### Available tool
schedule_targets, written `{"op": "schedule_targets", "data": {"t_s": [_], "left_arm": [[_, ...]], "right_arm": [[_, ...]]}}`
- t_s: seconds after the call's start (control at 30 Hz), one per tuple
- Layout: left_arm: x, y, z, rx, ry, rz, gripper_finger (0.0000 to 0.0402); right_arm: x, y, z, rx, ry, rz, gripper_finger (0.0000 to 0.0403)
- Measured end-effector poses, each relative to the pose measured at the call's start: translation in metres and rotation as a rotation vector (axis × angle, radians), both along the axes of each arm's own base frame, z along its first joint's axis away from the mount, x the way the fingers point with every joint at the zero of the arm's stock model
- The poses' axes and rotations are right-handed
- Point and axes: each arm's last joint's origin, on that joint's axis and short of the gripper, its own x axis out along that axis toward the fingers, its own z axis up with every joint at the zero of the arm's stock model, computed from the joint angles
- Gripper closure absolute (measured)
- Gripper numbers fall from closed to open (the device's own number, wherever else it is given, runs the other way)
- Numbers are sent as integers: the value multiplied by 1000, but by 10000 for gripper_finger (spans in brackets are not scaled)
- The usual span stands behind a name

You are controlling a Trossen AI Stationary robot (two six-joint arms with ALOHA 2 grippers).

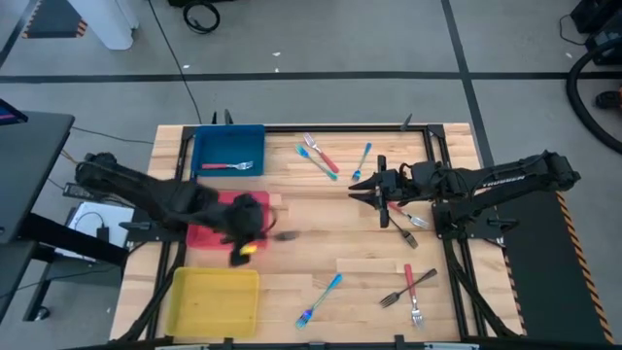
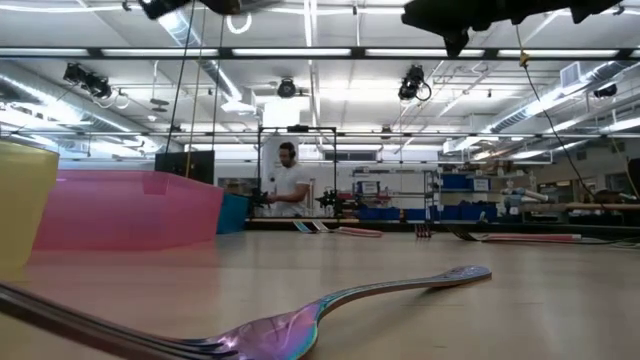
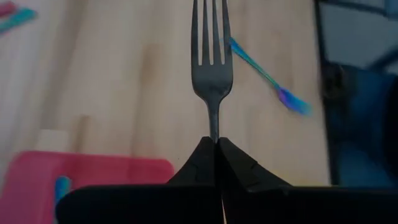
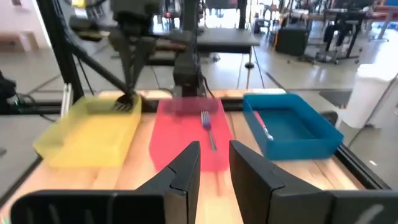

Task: Sort silverware by color (type)
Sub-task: Put the black fork into the yellow bin

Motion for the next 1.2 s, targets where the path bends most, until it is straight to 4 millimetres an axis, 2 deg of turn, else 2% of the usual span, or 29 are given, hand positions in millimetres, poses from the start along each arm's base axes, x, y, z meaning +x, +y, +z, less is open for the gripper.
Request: {"op": "schedule_targets", "data": {"t_s": [0.2, 0.37, 0.6, 0.8, 0.97, 1.2], "left_arm": [[-32, -42, -7, 23, 88, -39, 396], [-51, -62, -29, 53, 130, -16, 396], [-69, -65, -79, 49, 253, 83, 395], [-81, -84, -88, -85, 248, 38, 396], [-97, -96, -96, -168, 275, 97, 396], [-111, -89, -129, -209, 362, 294, 392]], "right_arm": [[3, 0, -4, 0, 19, -5, 310], [5, 0, -4, 4, 8, -6, 310], [5, -2, 0, -4, -24, -19, 310], [5, -5, 1, -58, -37, -41, 310], [5, -9, 2, -70, -37, -60, 310], [5, -12, 3, -85, -53, -71, 310]]}}
